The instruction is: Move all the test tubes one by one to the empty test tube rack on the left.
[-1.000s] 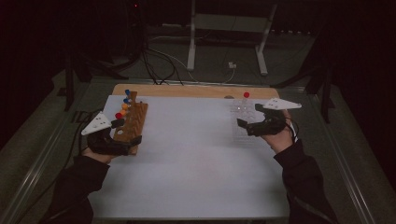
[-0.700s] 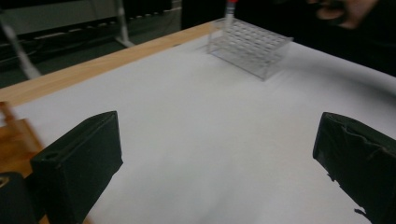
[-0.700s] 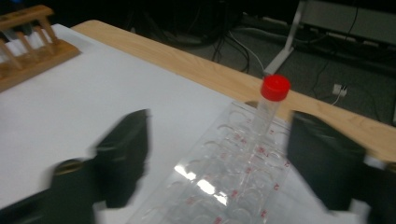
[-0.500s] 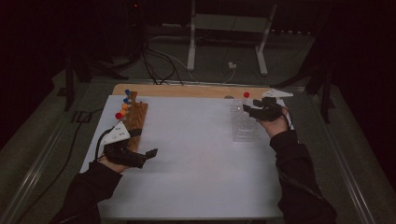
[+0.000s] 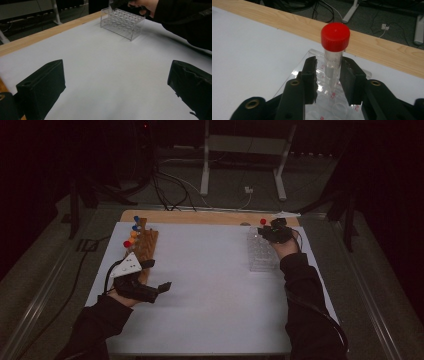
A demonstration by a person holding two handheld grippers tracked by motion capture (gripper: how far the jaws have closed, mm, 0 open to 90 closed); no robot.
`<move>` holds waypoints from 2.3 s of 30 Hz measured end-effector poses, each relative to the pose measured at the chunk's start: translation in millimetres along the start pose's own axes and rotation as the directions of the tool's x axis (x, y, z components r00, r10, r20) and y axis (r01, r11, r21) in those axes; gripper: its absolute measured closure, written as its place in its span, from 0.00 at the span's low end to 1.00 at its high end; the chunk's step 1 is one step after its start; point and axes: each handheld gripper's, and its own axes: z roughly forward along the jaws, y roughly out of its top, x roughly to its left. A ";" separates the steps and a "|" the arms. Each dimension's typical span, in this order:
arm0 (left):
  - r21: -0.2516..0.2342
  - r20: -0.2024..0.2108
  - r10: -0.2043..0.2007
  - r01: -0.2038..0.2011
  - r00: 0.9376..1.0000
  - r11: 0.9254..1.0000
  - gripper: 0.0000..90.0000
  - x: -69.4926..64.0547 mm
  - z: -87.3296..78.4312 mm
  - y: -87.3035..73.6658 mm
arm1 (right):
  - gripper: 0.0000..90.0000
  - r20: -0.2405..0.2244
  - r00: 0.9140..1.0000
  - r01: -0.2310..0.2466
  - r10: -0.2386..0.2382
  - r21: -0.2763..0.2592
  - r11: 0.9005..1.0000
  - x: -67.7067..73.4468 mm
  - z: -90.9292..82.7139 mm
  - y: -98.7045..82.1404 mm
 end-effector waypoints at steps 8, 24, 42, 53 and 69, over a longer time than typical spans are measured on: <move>-0.004 -0.003 -0.004 0.004 1.000 1.000 0.02 0.7 0.2 -0.5 | 0.83 0.028 1.000 0.001 -0.002 0.014 1.000 -1.2 1.2 2.1; -0.006 0.004 -0.003 0.003 1.000 1.000 0.02 0.1 0.7 2.2 | 0.83 0.030 0.997 0.079 -0.077 -0.079 0.994 2.9 -47.0 28.3; 0.001 0.077 0.016 -0.016 0.997 1.000 0.02 -10.2 12.7 20.5 | 0.83 -0.150 0.954 0.241 -0.261 -0.140 0.960 82.3 -101.2 21.2; 0.003 0.143 0.048 -0.049 0.989 0.999 0.03 -24.2 28.5 33.9 | 0.83 -0.313 0.883 0.333 -0.350 -0.109 0.937 145.0 -107.6 -16.6; -0.036 0.254 0.130 -0.125 0.958 0.992 0.31 -50.8 67.0 57.4 | 0.83 -0.451 0.802 0.386 -0.392 -0.111 0.916 194.2 -114.6 -43.6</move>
